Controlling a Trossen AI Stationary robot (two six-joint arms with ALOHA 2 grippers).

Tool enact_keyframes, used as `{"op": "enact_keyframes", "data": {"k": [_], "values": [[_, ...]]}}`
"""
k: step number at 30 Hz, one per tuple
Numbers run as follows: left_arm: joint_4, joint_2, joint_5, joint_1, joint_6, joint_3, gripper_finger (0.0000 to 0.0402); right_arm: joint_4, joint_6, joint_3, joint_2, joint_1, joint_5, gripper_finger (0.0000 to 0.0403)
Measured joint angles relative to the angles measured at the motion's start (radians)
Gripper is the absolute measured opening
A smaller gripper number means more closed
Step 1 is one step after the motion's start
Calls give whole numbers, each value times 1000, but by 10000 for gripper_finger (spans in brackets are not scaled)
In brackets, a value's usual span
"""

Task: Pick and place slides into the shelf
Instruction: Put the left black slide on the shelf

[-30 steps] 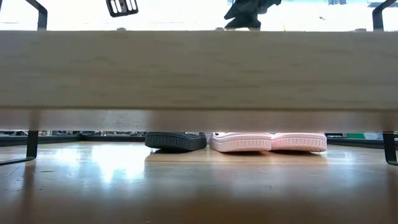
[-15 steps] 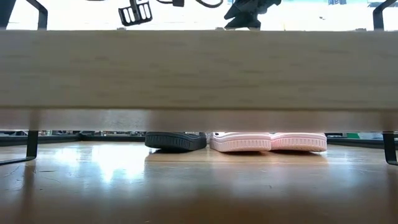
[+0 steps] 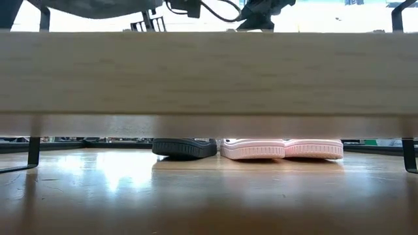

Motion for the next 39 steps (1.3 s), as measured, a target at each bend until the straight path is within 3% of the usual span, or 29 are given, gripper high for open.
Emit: {"op": "enact_keyframes", "data": {"k": [10,39], "values": [[143,-12,9,-1,-114,-181,0,-14,-54,0,-24,-26,78,153],[448,-16,64,-82,-348,-308,0,-16,-86,0,-23,-26,77,153]]}}
